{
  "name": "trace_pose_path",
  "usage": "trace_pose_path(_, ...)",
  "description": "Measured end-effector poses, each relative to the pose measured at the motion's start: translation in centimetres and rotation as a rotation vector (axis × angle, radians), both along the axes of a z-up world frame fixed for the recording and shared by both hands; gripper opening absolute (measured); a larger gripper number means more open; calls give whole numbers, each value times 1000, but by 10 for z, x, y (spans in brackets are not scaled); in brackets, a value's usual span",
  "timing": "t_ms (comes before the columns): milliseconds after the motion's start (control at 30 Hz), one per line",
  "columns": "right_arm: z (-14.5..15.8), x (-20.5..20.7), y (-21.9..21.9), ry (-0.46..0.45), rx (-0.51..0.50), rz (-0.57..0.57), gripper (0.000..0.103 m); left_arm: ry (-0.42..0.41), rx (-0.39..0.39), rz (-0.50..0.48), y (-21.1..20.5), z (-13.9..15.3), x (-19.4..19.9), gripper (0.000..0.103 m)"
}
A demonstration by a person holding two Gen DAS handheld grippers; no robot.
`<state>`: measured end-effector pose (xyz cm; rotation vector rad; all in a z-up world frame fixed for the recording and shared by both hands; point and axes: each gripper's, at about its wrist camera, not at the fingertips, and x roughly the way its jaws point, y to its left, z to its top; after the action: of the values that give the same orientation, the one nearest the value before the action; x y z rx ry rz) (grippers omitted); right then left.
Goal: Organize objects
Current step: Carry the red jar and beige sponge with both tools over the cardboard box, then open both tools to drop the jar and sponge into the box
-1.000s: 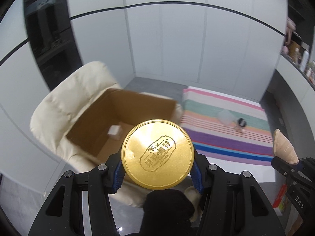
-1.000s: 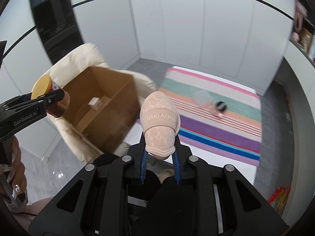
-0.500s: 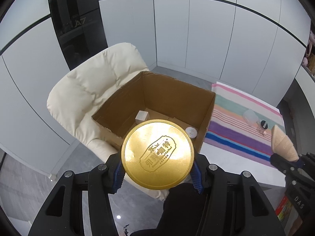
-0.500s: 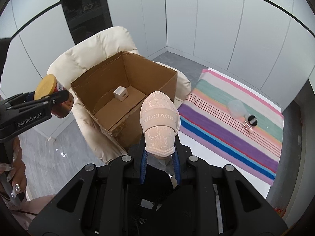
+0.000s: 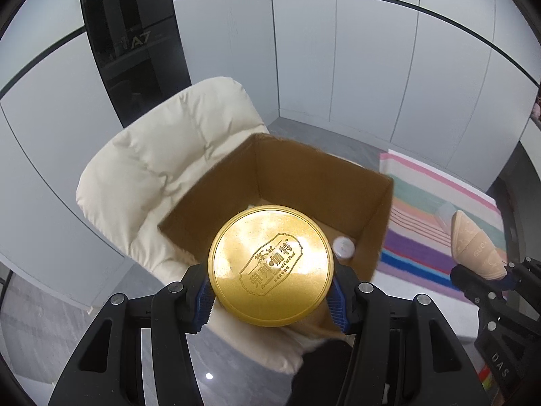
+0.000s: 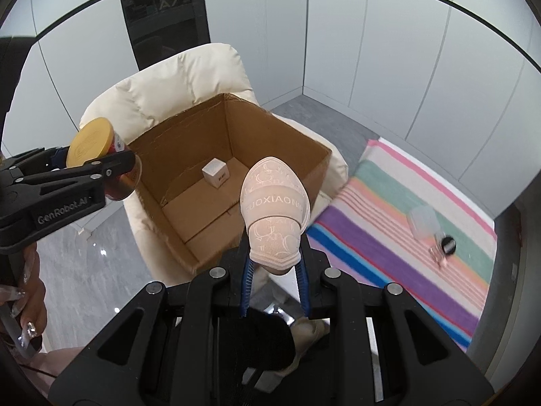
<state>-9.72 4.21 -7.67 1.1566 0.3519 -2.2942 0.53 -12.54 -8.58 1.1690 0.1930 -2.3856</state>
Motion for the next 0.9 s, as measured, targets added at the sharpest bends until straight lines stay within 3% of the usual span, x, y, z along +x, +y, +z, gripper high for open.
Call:
trace_pose_path(133, -9, -21, -25, 4, 15, 34, 23, -2, -37, -13, -16, -13, -24, 56)
trace_pose_path(433, -42, -57, -71, -45, 42, 84, 23, -44, -14, 1, -49, -41, -54, 56)
trace_pose_path(733, -71, -72, -92, -96, 52, 92, 24, -74, 6, -23, -65, -62, -64, 57)
trace_pose_path(767, -71, -73, -92, -98, 45, 93, 30, -70, 20, -32, -66, -63, -65, 58)
trace_pose_path(833, -68, -72, -91, -81, 4, 109, 62, -61, 49, -51, -68, -65, -66, 71)
trace_pose_path(867, -65, -70, -90, -61, -15, 121, 84, -63, 57, -60, -68, -65, -66, 85)
trace_pose_path(900, -62, -67, -90, -36, -18, 125, 92, -63, 59, -66, -67, -65, -67, 98)
